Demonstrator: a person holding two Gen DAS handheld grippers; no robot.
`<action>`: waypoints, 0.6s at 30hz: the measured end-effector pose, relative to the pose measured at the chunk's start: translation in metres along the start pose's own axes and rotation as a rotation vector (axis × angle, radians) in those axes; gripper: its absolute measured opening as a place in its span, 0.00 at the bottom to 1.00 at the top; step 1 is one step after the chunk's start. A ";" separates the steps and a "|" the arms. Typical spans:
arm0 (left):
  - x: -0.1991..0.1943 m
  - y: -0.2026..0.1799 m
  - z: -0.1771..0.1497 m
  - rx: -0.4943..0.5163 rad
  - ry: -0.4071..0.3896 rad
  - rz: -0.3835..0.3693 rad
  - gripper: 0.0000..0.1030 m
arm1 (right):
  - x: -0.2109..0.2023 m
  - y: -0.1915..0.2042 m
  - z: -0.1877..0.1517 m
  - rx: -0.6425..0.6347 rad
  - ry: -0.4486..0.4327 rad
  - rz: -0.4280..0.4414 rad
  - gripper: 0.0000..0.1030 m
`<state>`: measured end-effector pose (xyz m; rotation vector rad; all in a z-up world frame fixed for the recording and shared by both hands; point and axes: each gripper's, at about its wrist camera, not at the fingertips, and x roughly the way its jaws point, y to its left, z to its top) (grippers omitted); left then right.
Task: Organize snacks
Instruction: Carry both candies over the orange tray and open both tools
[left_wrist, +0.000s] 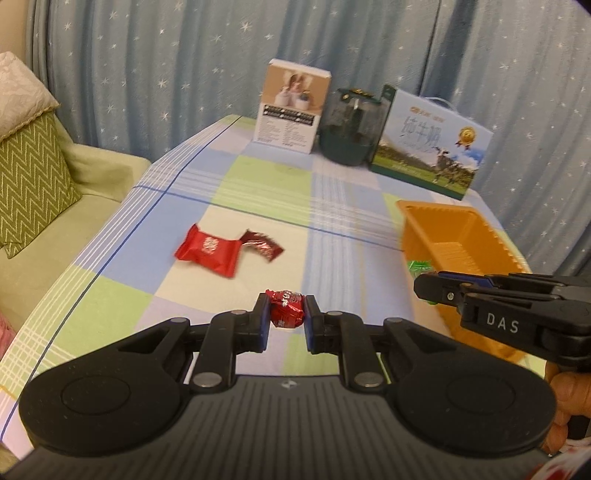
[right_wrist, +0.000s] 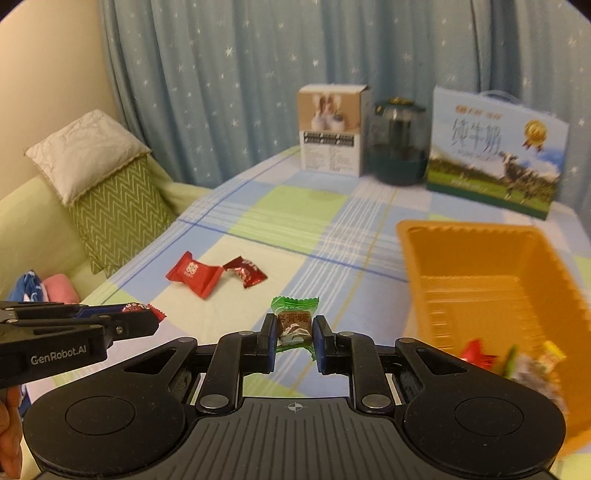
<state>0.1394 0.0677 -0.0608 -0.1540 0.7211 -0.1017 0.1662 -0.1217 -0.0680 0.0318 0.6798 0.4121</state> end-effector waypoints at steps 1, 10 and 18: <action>-0.005 -0.005 0.001 0.003 -0.001 -0.003 0.16 | -0.008 -0.001 0.001 0.005 -0.004 -0.005 0.20; -0.047 -0.048 0.008 0.034 -0.031 -0.041 0.16 | -0.072 -0.023 0.000 0.055 -0.031 -0.057 0.20; -0.071 -0.080 0.007 0.043 -0.044 -0.074 0.16 | -0.117 -0.045 -0.006 0.098 -0.063 -0.096 0.20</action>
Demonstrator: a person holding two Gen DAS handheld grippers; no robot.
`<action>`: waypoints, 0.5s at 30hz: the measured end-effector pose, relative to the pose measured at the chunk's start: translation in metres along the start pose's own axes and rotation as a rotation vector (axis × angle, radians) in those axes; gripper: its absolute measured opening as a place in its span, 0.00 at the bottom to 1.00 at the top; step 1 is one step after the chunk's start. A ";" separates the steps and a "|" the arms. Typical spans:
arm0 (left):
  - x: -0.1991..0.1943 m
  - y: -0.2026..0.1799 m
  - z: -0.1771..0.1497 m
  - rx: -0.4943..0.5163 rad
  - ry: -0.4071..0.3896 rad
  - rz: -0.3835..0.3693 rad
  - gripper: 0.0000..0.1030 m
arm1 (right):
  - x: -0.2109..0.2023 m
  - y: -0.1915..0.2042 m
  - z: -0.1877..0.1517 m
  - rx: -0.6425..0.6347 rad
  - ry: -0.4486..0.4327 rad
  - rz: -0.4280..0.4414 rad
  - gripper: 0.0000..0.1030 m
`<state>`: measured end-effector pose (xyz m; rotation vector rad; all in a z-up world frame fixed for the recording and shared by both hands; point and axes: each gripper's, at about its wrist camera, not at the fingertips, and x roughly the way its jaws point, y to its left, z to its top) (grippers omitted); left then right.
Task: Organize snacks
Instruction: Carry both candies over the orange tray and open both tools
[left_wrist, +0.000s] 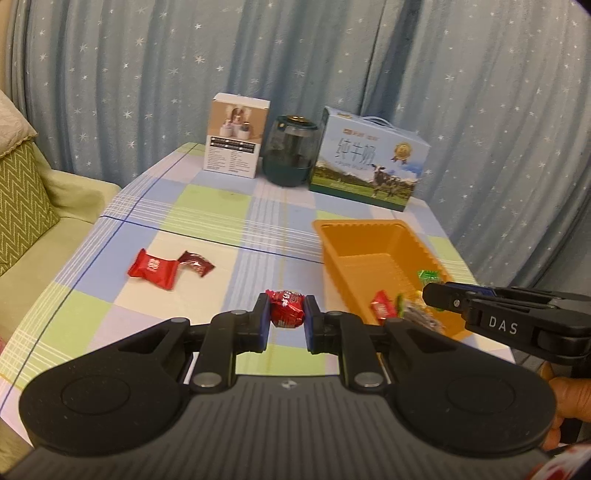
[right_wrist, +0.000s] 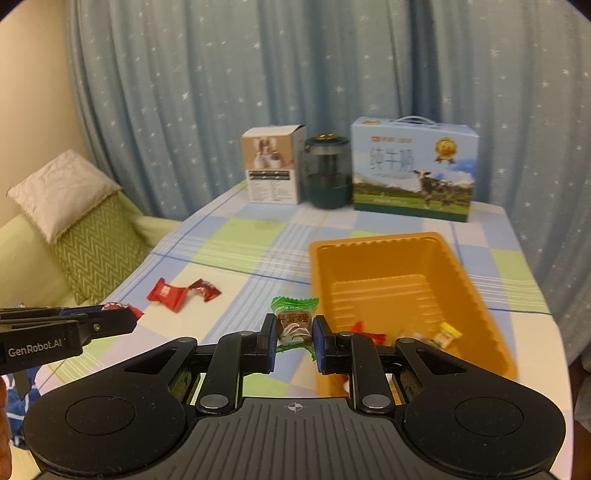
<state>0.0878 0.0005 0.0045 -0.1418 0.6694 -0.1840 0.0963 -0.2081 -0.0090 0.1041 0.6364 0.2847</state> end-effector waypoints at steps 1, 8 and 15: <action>-0.002 -0.004 0.000 0.004 0.000 -0.004 0.16 | -0.004 -0.003 -0.001 0.004 -0.002 -0.004 0.20; -0.007 -0.029 -0.004 0.024 0.006 -0.037 0.16 | -0.028 -0.020 -0.010 0.025 -0.007 -0.036 0.20; -0.004 -0.053 -0.004 0.050 0.015 -0.074 0.16 | -0.044 -0.040 -0.018 0.042 -0.008 -0.081 0.20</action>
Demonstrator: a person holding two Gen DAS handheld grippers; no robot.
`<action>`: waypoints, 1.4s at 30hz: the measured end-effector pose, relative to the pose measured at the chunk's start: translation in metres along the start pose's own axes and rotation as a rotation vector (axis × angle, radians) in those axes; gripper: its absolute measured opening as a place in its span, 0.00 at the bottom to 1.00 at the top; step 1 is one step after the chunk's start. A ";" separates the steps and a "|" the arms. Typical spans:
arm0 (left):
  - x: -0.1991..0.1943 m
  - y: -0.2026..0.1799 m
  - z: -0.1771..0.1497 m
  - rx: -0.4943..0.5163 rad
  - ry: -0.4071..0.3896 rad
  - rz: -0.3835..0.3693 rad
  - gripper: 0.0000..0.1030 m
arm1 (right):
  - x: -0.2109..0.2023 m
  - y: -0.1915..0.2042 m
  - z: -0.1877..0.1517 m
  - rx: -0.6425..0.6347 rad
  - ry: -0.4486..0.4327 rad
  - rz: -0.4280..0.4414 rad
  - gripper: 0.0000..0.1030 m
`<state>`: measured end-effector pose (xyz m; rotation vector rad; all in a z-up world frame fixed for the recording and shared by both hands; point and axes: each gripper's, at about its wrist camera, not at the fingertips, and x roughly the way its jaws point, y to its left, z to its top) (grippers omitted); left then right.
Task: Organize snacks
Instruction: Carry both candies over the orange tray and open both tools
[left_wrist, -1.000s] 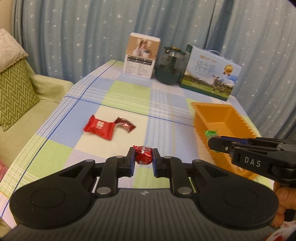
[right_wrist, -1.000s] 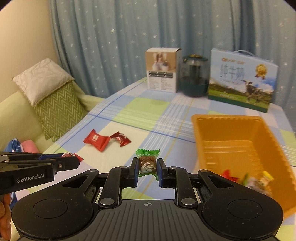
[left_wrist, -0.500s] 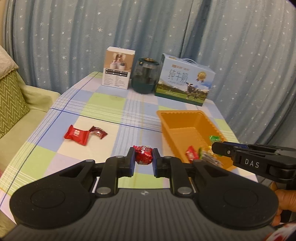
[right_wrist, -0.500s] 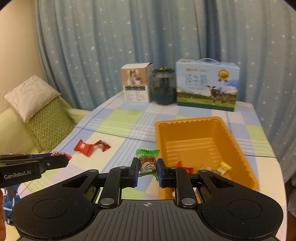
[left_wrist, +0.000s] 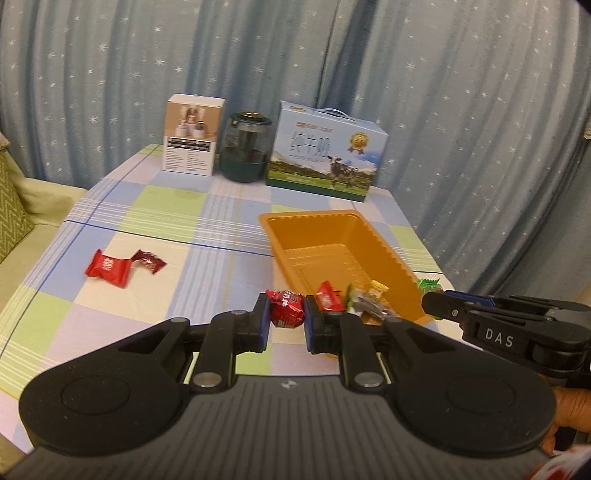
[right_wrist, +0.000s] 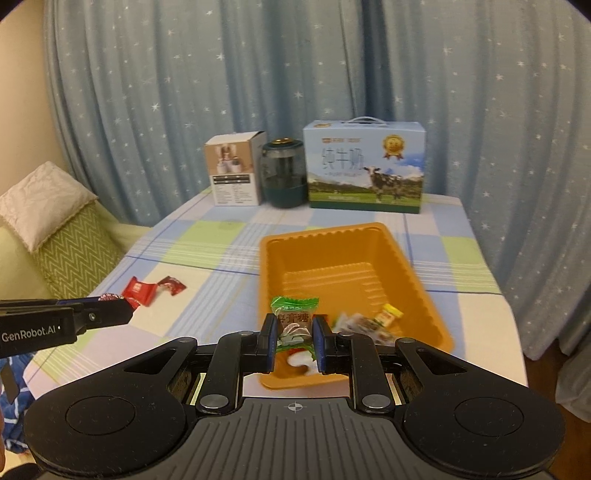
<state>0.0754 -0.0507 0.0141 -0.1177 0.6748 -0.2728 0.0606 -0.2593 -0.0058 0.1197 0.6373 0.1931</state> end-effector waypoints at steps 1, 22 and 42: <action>0.001 -0.003 0.000 0.004 0.002 -0.005 0.16 | -0.002 -0.003 -0.001 0.005 0.000 -0.006 0.20; 0.023 -0.048 0.003 0.052 0.026 -0.073 0.16 | -0.013 -0.048 -0.003 0.062 -0.004 -0.075 0.20; 0.068 -0.060 0.023 0.089 0.037 -0.096 0.16 | 0.020 -0.069 0.015 0.039 -0.006 -0.076 0.20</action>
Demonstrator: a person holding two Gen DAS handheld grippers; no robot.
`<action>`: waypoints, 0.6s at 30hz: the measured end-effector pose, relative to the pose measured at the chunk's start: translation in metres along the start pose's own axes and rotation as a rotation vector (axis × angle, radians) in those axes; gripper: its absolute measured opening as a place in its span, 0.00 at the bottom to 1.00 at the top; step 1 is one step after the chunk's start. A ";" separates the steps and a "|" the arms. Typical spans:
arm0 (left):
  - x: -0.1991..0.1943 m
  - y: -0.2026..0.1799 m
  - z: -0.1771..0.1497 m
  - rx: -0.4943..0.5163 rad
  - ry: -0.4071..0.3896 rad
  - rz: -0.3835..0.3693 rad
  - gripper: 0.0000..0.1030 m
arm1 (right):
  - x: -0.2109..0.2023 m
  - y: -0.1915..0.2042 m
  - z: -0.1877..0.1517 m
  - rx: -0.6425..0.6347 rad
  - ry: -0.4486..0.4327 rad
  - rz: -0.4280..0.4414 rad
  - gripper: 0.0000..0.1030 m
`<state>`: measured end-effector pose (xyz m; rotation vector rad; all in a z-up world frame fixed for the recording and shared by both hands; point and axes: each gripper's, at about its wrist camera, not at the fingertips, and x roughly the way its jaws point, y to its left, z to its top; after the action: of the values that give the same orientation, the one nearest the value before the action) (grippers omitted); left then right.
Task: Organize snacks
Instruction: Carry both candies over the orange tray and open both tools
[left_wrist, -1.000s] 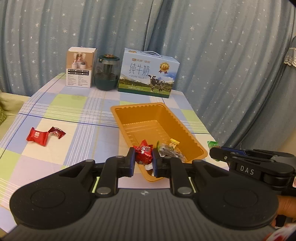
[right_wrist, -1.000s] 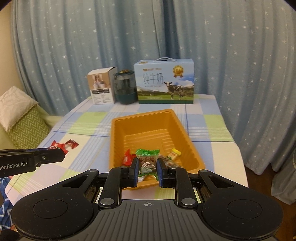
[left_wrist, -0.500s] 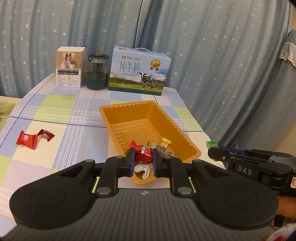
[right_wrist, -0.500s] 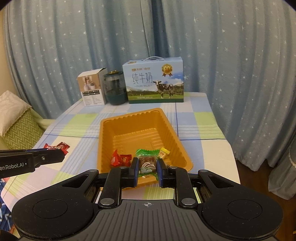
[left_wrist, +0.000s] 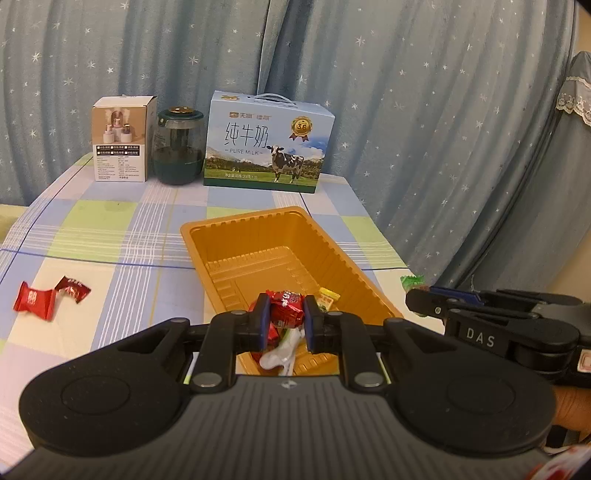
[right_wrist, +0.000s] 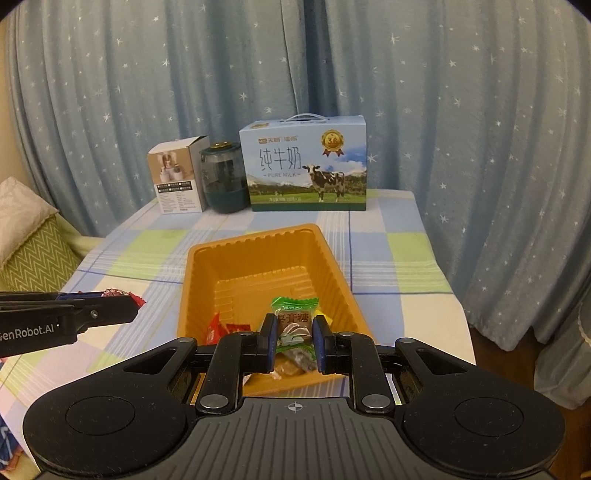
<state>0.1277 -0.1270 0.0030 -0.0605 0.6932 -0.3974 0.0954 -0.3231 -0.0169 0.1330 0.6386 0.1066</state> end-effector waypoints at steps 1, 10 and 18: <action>0.004 0.001 0.002 0.001 0.001 0.000 0.16 | 0.004 0.000 0.003 -0.003 0.000 0.003 0.20; 0.042 0.009 0.016 0.014 0.010 -0.001 0.16 | 0.040 -0.005 0.019 -0.028 0.012 0.017 0.20; 0.073 0.020 0.027 0.007 0.023 -0.006 0.16 | 0.075 -0.008 0.033 -0.034 0.028 0.028 0.20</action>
<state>0.2027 -0.1378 -0.0247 -0.0515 0.7143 -0.4069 0.1756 -0.3233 -0.0358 0.1080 0.6629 0.1463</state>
